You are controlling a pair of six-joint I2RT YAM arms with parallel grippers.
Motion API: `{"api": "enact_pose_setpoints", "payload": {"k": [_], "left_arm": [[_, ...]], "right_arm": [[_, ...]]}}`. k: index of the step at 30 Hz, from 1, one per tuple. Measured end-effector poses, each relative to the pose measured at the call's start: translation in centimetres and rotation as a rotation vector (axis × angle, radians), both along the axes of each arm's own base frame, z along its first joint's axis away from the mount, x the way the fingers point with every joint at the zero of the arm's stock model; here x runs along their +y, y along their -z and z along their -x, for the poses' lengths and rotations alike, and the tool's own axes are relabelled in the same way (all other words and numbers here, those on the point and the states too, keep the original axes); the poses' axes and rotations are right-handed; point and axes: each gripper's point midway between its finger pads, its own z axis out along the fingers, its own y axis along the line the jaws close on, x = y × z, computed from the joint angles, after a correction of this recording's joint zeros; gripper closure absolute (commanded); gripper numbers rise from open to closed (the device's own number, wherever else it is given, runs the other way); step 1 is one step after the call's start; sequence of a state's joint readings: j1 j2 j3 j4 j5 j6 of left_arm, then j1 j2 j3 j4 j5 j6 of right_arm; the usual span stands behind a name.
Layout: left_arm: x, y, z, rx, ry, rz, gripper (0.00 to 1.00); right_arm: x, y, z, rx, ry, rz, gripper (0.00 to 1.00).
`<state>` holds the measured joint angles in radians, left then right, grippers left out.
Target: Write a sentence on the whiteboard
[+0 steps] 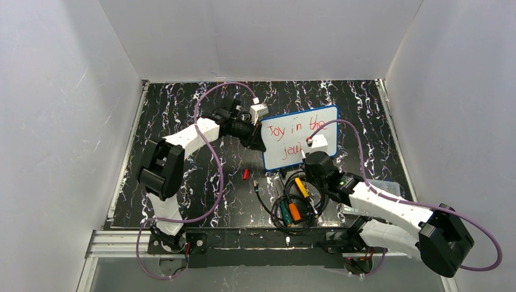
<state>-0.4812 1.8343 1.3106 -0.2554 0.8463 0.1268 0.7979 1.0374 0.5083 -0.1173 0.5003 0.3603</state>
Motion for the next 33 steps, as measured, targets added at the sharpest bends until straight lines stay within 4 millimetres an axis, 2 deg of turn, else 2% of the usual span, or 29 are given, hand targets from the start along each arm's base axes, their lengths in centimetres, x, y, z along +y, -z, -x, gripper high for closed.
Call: {"api": "enact_pose_setpoints", "payload": {"k": [22, 28, 33], "left_arm": [[0.0, 0.0, 0.0, 0.0, 0.001, 0.001, 1.0], [0.0, 0.0, 0.0, 0.001, 0.001, 0.001, 1.0], [0.0, 0.0, 0.0, 0.0, 0.001, 0.002, 1.0]], "right_arm": [[-0.9, -1.3, -1.4, -0.08, 0.05, 0.039, 0.99], [-1.0, -2.9, -1.5, -0.123, 0.061, -0.005, 0.99], [-1.1, -2.1, -1.5, -0.103, 0.061, 0.021, 0.99]]}}
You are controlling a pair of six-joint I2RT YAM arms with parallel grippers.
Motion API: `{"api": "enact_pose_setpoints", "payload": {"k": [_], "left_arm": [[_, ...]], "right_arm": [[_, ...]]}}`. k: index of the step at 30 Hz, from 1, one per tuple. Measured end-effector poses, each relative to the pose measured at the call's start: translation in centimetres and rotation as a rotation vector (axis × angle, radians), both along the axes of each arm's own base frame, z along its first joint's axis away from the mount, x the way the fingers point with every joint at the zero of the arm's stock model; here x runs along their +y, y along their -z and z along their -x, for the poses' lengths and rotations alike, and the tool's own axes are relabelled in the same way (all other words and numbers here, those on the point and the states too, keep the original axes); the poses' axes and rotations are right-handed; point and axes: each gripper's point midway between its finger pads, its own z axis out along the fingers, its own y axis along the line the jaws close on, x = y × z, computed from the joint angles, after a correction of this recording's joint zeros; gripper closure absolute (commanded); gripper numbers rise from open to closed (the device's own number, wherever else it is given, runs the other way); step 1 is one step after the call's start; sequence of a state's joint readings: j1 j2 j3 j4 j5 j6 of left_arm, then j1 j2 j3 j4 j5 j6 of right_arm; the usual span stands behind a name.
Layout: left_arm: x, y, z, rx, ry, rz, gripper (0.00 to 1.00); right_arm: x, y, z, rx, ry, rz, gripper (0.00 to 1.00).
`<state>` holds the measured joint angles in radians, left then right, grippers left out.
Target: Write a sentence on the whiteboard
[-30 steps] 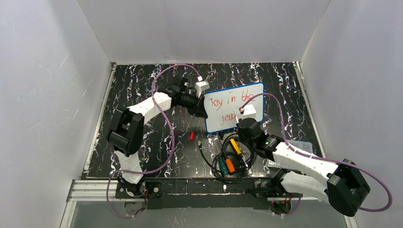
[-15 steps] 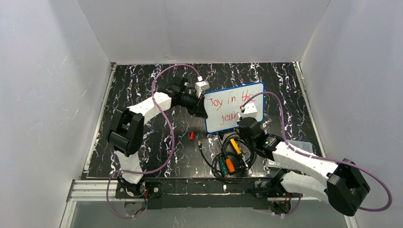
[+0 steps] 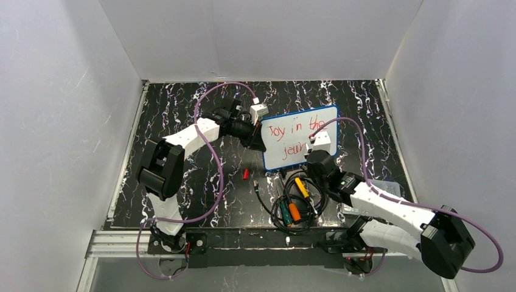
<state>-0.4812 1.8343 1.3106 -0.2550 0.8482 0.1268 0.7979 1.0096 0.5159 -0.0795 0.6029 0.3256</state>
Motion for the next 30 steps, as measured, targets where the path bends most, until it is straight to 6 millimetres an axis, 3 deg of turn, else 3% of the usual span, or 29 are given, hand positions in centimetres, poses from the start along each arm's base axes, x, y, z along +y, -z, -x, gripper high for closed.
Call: {"api": "enact_pose_setpoints", "payload": {"k": [7, 30], "left_arm": [[0.0, 0.0, 0.0, 0.002, -0.001, 0.0, 1.0], [0.0, 0.0, 0.0, 0.003, -0.003, -0.001, 1.0]], "right_arm": [[-0.3, 1.2, -0.2, 0.03, 0.003, 0.04, 0.99], [0.4, 2.4, 0.9, 0.089, -0.001, -0.035, 0.99]]}}
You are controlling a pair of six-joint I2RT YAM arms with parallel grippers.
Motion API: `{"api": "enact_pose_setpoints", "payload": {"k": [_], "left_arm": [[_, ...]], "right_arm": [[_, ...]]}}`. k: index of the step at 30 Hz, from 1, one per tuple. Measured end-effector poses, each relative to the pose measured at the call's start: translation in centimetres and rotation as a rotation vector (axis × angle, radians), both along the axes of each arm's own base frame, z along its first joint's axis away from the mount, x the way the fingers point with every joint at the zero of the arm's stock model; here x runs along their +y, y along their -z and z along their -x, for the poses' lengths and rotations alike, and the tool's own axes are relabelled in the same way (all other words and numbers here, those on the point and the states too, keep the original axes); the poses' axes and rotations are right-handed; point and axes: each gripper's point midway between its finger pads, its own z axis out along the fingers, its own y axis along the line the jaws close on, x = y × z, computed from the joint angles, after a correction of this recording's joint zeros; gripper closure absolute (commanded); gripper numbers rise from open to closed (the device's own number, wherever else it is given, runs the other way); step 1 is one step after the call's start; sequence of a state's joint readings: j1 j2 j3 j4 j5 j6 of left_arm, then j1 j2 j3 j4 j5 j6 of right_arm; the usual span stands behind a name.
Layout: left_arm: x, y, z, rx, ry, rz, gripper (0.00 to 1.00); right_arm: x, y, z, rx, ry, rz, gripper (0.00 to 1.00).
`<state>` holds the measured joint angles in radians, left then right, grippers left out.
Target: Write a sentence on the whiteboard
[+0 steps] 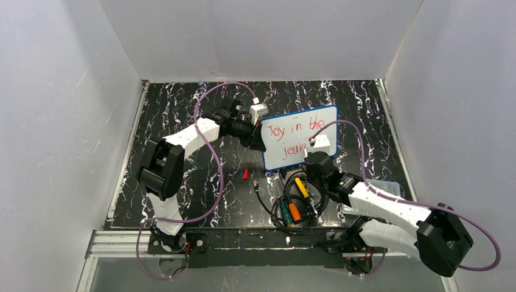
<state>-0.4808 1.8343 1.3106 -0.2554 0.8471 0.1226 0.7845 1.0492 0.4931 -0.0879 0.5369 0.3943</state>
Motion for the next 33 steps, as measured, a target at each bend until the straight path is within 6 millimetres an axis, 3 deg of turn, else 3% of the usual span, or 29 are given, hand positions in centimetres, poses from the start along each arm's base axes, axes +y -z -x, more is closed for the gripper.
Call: {"api": "enact_pose_setpoints", "payload": {"k": [16, 33], "left_arm": [[0.0, 0.0, 0.0, 0.0, 0.002, 0.001, 1.0], [0.0, 0.0, 0.0, 0.001, 0.001, 0.002, 1.0]], "right_arm": [[-0.7, -1.9, -1.5, -0.087, 0.035, 0.043, 0.99], [-1.5, -1.3, -1.9, -0.072, 0.071, 0.059, 0.99]]}}
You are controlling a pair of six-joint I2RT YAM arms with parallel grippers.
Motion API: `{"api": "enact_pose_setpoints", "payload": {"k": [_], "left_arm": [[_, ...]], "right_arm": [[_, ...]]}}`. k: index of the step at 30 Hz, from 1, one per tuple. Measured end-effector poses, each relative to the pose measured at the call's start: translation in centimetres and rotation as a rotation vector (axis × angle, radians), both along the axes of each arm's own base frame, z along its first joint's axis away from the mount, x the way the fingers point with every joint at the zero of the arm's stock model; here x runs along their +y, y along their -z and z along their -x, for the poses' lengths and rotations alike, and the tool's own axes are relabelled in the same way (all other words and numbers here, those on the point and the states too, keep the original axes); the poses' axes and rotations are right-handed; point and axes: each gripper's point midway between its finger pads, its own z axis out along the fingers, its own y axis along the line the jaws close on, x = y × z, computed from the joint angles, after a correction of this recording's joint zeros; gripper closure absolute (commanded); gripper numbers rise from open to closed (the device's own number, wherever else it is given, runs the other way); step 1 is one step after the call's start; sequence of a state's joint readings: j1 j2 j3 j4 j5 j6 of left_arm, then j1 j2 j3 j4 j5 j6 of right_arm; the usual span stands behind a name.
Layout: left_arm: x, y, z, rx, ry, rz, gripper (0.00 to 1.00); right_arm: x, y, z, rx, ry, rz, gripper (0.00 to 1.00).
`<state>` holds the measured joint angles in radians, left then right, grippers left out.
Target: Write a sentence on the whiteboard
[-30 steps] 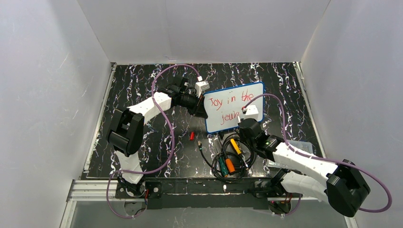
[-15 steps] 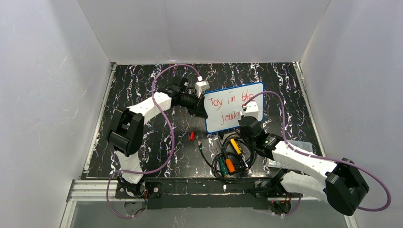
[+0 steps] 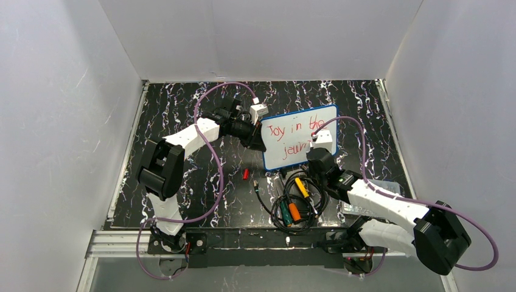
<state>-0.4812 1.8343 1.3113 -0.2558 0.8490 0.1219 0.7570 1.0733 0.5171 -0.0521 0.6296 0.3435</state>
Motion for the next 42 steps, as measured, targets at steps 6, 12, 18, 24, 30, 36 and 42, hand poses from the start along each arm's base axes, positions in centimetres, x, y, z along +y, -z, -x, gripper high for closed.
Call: {"api": "enact_pose_setpoints", "payload": {"k": [6, 12, 18, 24, 30, 36, 42], "left_arm": [[0.0, 0.0, 0.0, 0.001, -0.001, 0.0, 1.0], [0.0, 0.0, 0.0, 0.002, -0.001, 0.0, 1.0], [0.0, 0.0, 0.0, 0.001, -0.001, 0.0, 1.0], [0.0, 0.0, 0.0, 0.002, -0.001, -0.001, 1.0], [0.0, 0.0, 0.0, 0.003, -0.001, -0.001, 1.0], [0.0, 0.0, 0.0, 0.002, 0.0, -0.001, 1.0], [0.0, 0.0, 0.1, 0.002, 0.001, -0.002, 1.0]], "right_arm": [[0.0, 0.1, 0.0, 0.005, 0.009, -0.01, 0.99], [0.1, 0.4, 0.2, 0.022, 0.002, -0.02, 0.99], [0.2, 0.9, 0.7, 0.055, -0.012, -0.021, 0.99], [0.3, 1.6, 1.4, 0.094, -0.024, -0.032, 0.99], [0.1, 1.8, 1.8, 0.108, -0.015, -0.039, 0.99], [-0.4, 2.0, 2.0, 0.117, -0.002, -0.017, 0.99], [-1.5, 1.2, 1.6, 0.094, 0.023, -0.009, 0.99]]}}
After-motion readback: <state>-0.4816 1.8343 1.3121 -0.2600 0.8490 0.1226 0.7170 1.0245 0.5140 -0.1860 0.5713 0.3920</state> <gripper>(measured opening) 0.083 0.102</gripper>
